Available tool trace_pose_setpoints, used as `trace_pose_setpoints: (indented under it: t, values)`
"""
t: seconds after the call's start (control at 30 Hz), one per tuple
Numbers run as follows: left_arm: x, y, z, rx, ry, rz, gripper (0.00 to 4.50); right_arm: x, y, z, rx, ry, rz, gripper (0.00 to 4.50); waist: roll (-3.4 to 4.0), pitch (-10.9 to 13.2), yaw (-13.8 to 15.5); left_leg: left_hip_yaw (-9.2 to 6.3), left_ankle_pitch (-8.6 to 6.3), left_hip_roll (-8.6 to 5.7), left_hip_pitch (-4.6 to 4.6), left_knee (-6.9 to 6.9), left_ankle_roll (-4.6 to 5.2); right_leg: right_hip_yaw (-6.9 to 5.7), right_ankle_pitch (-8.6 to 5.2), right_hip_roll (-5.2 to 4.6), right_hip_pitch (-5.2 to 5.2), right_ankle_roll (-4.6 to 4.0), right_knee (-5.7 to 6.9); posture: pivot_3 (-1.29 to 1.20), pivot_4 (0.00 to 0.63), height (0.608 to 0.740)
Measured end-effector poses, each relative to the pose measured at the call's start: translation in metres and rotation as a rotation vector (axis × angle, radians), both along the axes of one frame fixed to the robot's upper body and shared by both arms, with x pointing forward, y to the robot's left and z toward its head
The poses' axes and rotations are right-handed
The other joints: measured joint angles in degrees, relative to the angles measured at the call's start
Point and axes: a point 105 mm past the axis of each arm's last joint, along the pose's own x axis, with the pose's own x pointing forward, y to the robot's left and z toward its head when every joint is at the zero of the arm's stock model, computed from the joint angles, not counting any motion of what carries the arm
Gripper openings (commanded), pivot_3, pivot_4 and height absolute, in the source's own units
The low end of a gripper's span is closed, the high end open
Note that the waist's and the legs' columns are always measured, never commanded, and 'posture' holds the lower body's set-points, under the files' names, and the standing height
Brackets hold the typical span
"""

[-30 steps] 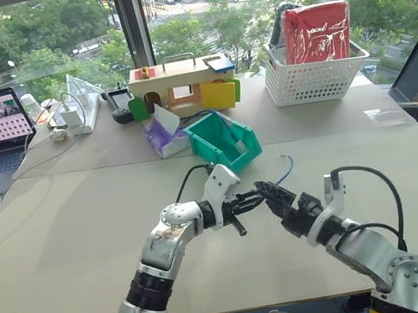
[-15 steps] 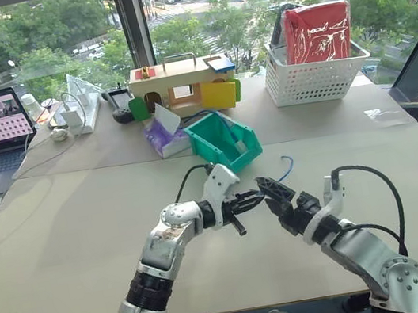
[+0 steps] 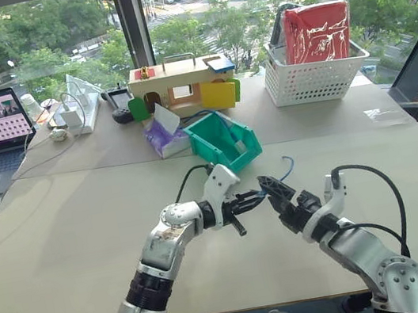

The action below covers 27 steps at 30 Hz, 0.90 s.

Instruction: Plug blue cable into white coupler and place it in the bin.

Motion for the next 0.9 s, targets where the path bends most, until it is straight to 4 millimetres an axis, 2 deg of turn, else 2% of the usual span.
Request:
trace_pose_setpoints:
  t: [0.33, 0.53, 0.6, 0.63, 0.73, 0.9]
  values:
    - [-0.003, -0.001, 0.003, -0.004, -0.01, -0.016, 0.07, -0.001, -0.003, -0.004, -0.009, 0.012, -0.007, 0.02, 0.0, 0.0, 0.03, 0.0, 0.0, -0.01, 0.0, 0.0, 0.0, 0.0, 0.02, 0.0, 0.0, -0.03, 0.0, 0.0, 0.15, 0.737]
    - [-0.002, -0.001, 0.003, -0.004, -0.011, -0.017, 0.07, -0.001, -0.002, -0.003, -0.013, 0.012, -0.001, 0.02, 0.0, 0.0, 0.01, 0.0, 0.0, 0.0, 0.0, 0.0, 0.0, 0.0, 0.02, 0.0, 0.0, -0.03, 0.01, 0.0, 0.15, 0.737]
    - [-0.001, -0.001, 0.004, -0.015, -0.006, -0.01, 1.09, -0.001, -0.004, -0.002, -0.011, 0.008, -0.012, 0.0, 0.0, 0.0, 0.04, 0.0, 0.0, 0.0, 0.0, 0.0, 0.01, 0.01, 0.02, 0.0, 0.0, -0.03, 0.01, 0.0, 0.15, 0.737]
    - [0.0, -0.001, 0.006, -0.037, 0.006, -0.004, 1.31, 0.001, -0.005, 0.0, -0.006, 0.0, -0.019, 0.0, 0.0, 0.0, 0.04, 0.0, 0.01, -0.01, 0.0, 0.0, 0.01, 0.0, 0.02, 0.0, 0.0, -0.02, 0.01, 0.0, 0.15, 0.737]
    - [0.005, 0.004, 0.015, -0.072, -0.004, 0.014, 2.39, 0.007, -0.011, 0.012, 0.007, -0.05, -0.055, 0.0, 0.0, 0.0, 0.05, 0.0, 0.02, -0.02, 0.0, 0.0, 0.03, 0.01, 0.01, 0.0, 0.0, 0.02, 0.01, 0.0, 0.15, 0.737]
    - [0.012, 0.024, 0.03, -0.088, -0.02, 0.059, 4.2, 0.02, -0.026, 0.041, -0.012, -0.161, -0.071, 0.0, 0.0, 0.0, -0.12, 0.01, 0.02, -0.01, 0.01, 0.0, 0.04, 0.02, 0.08, 0.02, 0.0, -0.09, 0.02, 0.0, 0.15, 0.737]
